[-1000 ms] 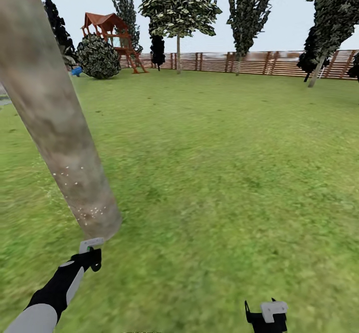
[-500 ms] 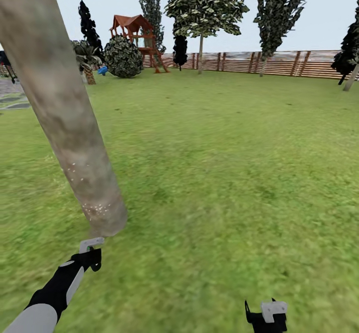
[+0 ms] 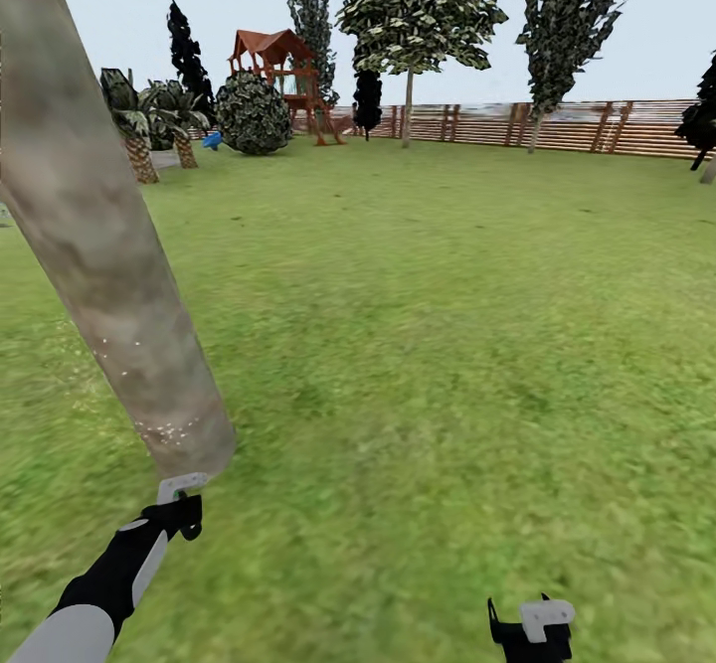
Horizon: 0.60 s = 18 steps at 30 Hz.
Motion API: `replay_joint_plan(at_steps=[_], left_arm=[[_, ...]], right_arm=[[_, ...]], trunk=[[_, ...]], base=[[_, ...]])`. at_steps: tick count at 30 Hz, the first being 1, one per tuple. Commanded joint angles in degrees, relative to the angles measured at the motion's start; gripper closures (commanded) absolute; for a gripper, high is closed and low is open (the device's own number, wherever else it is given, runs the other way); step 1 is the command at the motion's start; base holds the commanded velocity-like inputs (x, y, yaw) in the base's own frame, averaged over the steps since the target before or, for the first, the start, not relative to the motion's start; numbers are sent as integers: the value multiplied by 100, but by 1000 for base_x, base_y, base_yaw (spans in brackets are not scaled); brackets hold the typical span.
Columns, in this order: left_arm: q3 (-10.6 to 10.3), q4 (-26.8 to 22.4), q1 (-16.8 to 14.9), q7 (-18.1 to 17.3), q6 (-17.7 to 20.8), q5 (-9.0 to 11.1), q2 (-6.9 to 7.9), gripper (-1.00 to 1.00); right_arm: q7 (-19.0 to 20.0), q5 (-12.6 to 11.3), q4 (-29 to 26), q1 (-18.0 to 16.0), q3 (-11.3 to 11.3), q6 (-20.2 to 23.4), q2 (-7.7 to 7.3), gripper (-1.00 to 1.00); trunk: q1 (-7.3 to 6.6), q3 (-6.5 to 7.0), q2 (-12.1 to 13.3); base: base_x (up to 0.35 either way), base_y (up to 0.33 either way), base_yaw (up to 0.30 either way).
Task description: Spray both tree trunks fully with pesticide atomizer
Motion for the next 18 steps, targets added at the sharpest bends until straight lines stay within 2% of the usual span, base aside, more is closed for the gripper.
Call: replay_joint_plan(at_steps=[1,6,10,18], left_arm=[[1,-2,0,0,0,-2,4,100],[-3,-9,0,15,8,-7,25,100],[-10,-11,0,437,1,7,12,100],[-7,-2,0,483,0,9,8,100]], right_arm=[[0,1,-1,-1,0,0,1,-100],[0,0,0,3,0,0,1,-100],[0,2,0,0,0,0,1,-100],[0,5,0,2,0,0,1,-100]], trunk=[[0,0,0],[0,0,0],[0,0,0],[0,0,0]], base=[[188,-231,261],[188,-231,272],[188,-231,276],[188,-231,276]])
